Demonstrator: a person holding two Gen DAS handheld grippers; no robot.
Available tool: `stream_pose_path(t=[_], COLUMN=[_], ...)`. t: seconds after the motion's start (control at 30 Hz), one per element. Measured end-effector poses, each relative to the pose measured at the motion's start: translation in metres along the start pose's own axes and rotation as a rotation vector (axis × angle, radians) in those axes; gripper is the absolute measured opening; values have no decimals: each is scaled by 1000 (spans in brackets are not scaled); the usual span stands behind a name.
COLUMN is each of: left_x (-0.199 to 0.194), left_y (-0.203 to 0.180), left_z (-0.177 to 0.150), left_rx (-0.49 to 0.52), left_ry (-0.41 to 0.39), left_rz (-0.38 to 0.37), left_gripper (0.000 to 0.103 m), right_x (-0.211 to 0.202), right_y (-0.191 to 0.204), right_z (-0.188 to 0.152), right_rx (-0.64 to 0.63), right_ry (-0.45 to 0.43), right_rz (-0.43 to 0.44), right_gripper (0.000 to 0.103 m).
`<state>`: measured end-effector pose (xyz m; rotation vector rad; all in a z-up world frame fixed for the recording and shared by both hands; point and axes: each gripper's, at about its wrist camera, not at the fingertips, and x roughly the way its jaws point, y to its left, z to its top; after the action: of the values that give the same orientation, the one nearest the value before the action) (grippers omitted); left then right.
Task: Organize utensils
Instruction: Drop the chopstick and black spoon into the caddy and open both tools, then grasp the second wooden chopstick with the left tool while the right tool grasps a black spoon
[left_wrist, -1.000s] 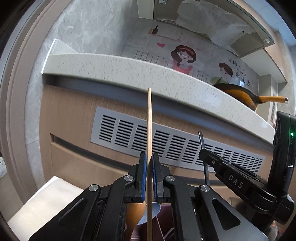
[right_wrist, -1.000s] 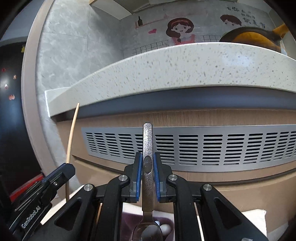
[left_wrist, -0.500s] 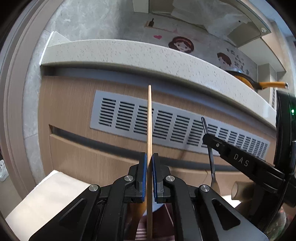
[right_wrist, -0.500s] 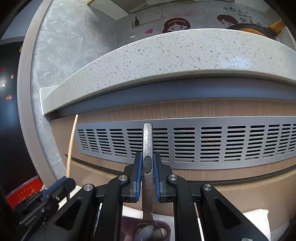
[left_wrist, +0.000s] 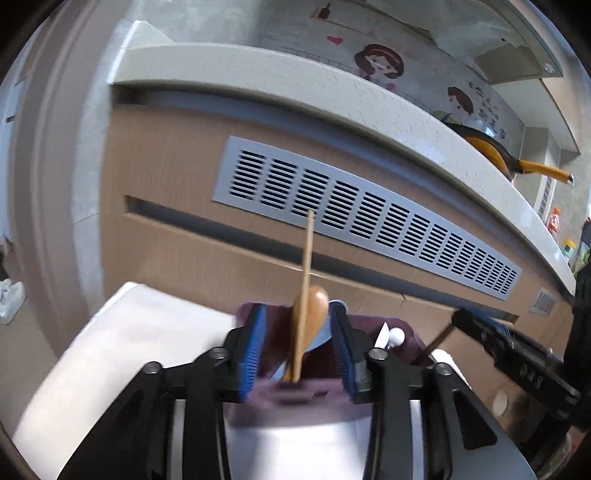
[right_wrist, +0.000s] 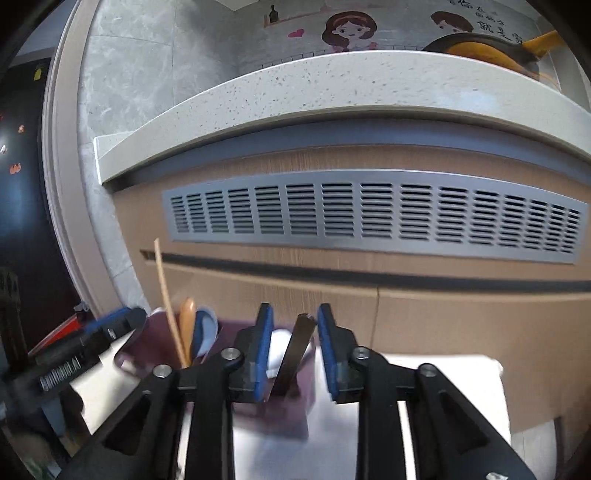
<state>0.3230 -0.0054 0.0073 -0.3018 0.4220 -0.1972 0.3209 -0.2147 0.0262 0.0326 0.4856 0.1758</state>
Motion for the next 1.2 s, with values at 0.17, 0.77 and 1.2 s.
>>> stream_pose_path(t=[0.17,0.77,1.2], left_x=[-46,-115,-104], left_y=[13,102,110], left_z=[-11,-77,-80], left_rx=[40,-43,-87], left_ry=[56,280,329], left_rz=[46,164,138], left_gripper=[56,58,58], right_x=[-24,-10,-16], right_y=[12,110,191], right_z=[-28,-129,-149], right_rx=[-8,-5,-407], right_ry=[145,563,490], right_rz=[23,296,316], right_gripper=[31,31,30])
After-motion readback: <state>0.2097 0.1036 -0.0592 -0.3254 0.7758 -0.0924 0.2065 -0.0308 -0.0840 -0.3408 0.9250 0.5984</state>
